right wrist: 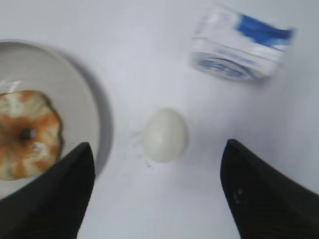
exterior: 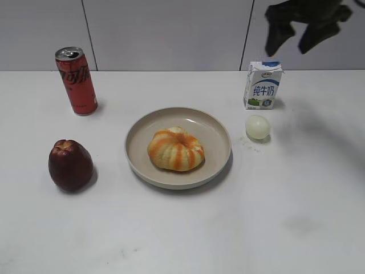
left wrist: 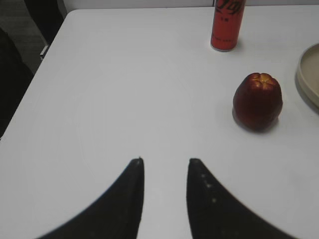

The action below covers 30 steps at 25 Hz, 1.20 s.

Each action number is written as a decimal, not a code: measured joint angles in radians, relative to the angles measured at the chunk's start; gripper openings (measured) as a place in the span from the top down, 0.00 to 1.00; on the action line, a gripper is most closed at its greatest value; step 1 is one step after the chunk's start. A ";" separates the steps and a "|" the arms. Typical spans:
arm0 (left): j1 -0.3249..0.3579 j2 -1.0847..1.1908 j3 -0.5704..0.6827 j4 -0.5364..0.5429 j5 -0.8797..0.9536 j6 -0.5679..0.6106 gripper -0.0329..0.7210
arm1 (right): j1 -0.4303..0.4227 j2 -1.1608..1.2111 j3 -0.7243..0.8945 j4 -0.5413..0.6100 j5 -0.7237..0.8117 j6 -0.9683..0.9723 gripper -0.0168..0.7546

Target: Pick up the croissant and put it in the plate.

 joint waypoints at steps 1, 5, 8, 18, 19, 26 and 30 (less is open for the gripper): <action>0.000 0.000 0.000 0.000 0.000 0.000 0.65 | -0.035 -0.024 0.017 -0.009 0.000 0.000 0.21; 0.000 0.000 0.000 0.000 0.000 0.000 0.65 | -0.138 -0.126 0.103 -0.026 0.000 0.000 0.21; 0.000 0.000 0.000 0.000 0.000 0.000 0.65 | -0.164 -0.225 0.192 -0.082 0.000 0.000 0.21; 0.000 0.000 0.000 0.000 0.000 0.000 0.65 | -0.164 -0.714 0.714 -0.100 -0.059 0.000 0.21; 0.000 0.000 0.000 0.000 0.000 0.000 0.65 | -0.164 -0.770 0.780 -0.097 -0.073 0.000 0.21; 0.000 0.000 0.000 0.000 0.000 0.000 0.65 | -0.164 -1.143 1.188 -0.083 -0.169 0.000 0.21; 0.000 0.000 0.000 0.000 0.000 0.000 0.65 | -0.164 -1.365 1.356 -0.079 -0.192 0.000 0.21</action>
